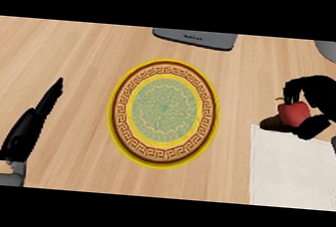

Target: Pick the bell pepper from the placemat and place it in the plate

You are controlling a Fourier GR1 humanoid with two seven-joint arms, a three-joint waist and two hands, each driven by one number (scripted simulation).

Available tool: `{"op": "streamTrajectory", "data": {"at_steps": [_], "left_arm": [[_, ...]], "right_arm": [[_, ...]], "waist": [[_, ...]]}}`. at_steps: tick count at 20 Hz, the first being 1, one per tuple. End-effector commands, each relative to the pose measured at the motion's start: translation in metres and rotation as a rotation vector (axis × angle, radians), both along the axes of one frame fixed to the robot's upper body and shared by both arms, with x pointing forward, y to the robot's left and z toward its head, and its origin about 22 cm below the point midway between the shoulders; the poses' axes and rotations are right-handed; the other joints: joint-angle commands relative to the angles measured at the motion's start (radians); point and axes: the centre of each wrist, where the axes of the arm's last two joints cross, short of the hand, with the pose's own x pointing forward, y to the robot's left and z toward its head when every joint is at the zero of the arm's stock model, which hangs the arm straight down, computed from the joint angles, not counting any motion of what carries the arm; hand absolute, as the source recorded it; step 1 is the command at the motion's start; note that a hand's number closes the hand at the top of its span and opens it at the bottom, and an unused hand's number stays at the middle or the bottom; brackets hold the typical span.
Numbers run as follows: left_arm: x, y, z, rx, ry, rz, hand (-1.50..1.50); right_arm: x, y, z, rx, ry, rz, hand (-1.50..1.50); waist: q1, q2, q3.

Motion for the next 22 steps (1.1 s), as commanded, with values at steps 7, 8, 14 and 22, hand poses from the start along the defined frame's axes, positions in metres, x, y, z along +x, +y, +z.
{"op": "streamTrajectory", "data": {"at_steps": [7,8,14,22], "left_arm": [[-0.004,0.016,-0.009,-0.008,0.027,0.074,0.00],[-0.013,0.017,-0.016,-0.009,0.032,0.061,0.00],[-0.023,0.027,-0.022,0.000,0.061,0.108,0.00],[-0.025,0.022,-0.011,0.010,0.045,0.139,0.00]], "right_arm": [[0.065,0.011,0.038,0.178,-0.372,0.192,1.50],[0.070,0.004,0.055,0.202,-0.397,0.218,1.50],[0.084,0.035,0.090,0.418,-0.403,0.516,1.50],[0.091,0.115,0.103,0.502,-0.300,0.672,1.50]], "waist": [[-0.069,-0.013,-0.001],[-0.070,-0.017,-0.001],[-0.129,-0.036,-0.004],[-0.145,-0.041,-0.004]]}}
